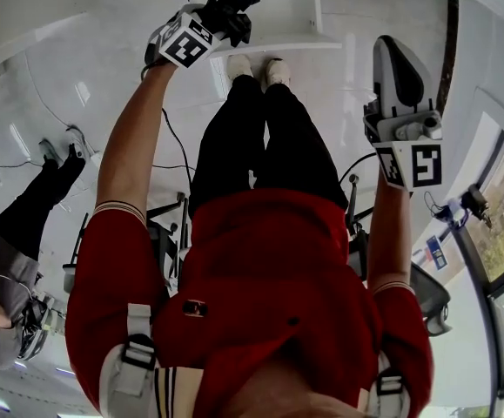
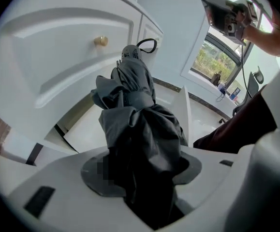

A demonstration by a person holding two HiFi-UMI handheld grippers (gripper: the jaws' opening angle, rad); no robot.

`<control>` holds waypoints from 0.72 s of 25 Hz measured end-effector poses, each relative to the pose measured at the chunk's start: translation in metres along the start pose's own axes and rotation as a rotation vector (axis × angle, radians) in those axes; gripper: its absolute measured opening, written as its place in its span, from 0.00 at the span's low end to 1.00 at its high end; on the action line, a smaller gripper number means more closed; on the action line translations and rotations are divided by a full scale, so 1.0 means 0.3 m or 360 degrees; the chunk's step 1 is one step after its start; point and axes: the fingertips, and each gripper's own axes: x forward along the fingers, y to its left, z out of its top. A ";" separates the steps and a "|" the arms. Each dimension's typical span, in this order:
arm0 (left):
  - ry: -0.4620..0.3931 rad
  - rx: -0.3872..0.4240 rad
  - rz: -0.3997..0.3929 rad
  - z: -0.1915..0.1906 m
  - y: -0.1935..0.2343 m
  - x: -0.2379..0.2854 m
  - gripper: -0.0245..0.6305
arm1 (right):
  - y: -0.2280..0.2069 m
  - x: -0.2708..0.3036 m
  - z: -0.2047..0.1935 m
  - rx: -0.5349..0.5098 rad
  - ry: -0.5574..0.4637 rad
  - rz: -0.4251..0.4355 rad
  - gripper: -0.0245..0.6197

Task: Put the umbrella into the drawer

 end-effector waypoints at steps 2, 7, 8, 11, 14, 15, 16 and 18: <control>0.0053 -0.0035 -0.0005 -0.025 0.003 0.051 0.39 | 0.000 -0.005 -0.031 -0.0008 0.0034 -0.0009 0.04; 0.0147 -0.0221 -0.0031 -0.037 0.023 0.151 0.39 | -0.024 -0.008 -0.089 0.0007 0.0097 -0.0024 0.04; 0.0172 -0.0250 -0.0029 -0.041 0.030 0.169 0.39 | -0.030 -0.007 -0.101 0.0008 0.0112 -0.0026 0.04; 0.0246 -0.0317 -0.0005 -0.058 0.050 0.220 0.39 | -0.042 -0.001 -0.126 0.0026 0.0137 -0.0014 0.04; 0.0291 -0.0419 0.0011 -0.075 0.066 0.284 0.39 | -0.061 0.004 -0.153 0.0001 0.0164 -0.0008 0.04; 0.0299 -0.0468 0.0018 -0.080 0.073 0.303 0.39 | -0.065 0.007 -0.159 0.0005 0.0163 -0.0005 0.04; 0.0311 -0.0521 0.0032 -0.085 0.082 0.314 0.39 | -0.068 0.010 -0.165 0.0015 0.0159 -0.0001 0.04; 0.0343 -0.0629 0.0071 -0.098 0.103 0.325 0.39 | -0.076 0.012 -0.181 0.0010 0.0169 -0.0001 0.04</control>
